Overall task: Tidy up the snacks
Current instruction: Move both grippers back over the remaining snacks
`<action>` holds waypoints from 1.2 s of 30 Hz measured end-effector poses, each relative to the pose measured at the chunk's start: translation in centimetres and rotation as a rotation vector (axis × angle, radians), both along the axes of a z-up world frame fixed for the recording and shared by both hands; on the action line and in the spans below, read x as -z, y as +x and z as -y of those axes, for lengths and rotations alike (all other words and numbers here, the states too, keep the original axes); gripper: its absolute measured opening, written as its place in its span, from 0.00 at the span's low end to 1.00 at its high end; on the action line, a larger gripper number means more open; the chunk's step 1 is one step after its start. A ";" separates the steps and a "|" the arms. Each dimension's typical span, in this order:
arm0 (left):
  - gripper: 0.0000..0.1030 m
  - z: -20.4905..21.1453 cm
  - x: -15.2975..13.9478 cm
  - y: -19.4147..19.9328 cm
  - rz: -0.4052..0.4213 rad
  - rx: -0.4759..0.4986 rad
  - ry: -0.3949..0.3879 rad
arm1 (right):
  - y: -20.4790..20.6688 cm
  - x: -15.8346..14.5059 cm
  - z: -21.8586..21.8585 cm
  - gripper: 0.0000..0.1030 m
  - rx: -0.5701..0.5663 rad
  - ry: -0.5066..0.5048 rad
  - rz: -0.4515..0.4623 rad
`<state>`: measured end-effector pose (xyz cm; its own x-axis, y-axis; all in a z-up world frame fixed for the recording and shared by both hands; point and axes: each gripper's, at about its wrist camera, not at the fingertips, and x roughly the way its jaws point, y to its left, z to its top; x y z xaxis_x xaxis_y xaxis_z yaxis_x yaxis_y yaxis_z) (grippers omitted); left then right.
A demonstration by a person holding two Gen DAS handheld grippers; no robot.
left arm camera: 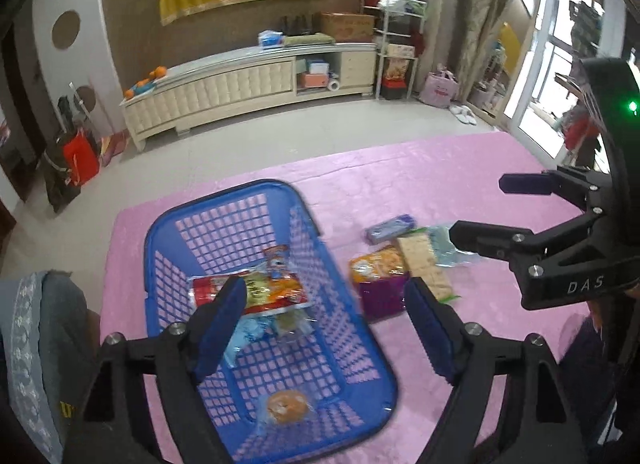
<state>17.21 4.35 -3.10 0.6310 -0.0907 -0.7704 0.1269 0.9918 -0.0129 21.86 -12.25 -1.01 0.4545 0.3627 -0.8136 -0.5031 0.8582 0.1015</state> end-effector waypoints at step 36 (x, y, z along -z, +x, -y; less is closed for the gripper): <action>0.66 13.5 11.1 4.0 -0.076 -0.065 0.110 | 1.7 12.1 12.0 0.96 0.144 -0.031 0.002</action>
